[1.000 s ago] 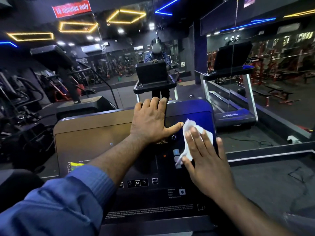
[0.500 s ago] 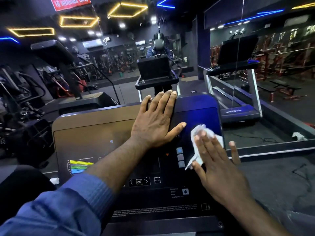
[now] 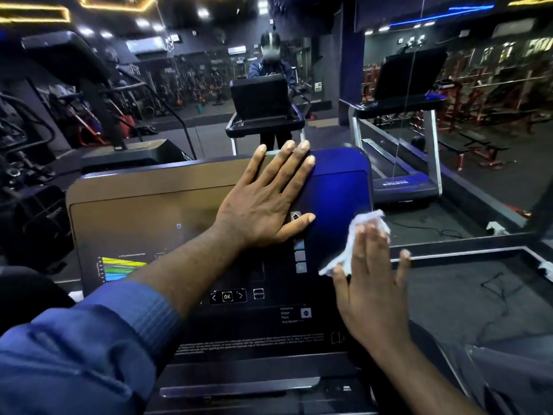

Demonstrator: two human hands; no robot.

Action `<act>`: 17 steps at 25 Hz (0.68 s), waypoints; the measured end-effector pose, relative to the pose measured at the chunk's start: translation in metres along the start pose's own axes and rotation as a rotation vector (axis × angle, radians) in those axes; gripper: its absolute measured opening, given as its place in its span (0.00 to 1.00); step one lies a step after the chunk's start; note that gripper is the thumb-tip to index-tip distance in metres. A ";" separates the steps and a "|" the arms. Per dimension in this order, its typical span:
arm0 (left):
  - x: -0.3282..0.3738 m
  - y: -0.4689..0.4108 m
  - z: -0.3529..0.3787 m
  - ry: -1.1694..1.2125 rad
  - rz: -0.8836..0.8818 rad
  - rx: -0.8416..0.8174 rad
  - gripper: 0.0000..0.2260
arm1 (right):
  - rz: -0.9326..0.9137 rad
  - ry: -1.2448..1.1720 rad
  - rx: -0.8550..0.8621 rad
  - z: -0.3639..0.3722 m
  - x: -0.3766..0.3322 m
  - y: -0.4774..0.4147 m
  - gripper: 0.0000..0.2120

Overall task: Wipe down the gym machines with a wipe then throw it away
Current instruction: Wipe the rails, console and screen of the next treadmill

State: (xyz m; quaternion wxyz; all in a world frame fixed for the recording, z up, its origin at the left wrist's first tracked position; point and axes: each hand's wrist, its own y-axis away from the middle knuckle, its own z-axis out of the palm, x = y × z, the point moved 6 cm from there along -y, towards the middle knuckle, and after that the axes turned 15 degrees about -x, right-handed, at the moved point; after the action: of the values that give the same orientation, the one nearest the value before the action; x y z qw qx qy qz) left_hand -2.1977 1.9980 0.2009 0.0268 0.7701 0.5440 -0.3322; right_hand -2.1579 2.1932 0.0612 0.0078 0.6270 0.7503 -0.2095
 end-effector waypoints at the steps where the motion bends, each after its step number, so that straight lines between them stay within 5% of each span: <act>1: 0.004 0.003 0.001 0.002 0.009 -0.011 0.41 | -0.065 0.012 0.006 -0.003 -0.019 -0.006 0.37; 5: 0.025 0.030 0.021 0.063 0.025 -0.030 0.39 | -0.371 0.167 -0.107 0.065 -0.022 0.061 0.33; 11: 0.061 0.094 0.060 0.158 -0.007 -0.022 0.39 | -0.046 0.056 -0.107 0.055 0.022 0.059 0.36; 17: 0.076 0.141 0.083 0.226 -0.098 -0.037 0.39 | -0.320 0.178 -0.204 0.099 0.017 0.112 0.33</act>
State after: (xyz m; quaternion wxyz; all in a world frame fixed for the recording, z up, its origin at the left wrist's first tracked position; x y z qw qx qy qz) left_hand -2.1030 1.9699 0.0499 -0.0367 0.7744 0.5867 -0.2342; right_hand -2.0809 2.1913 -0.0683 -0.0286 0.5119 0.8553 -0.0747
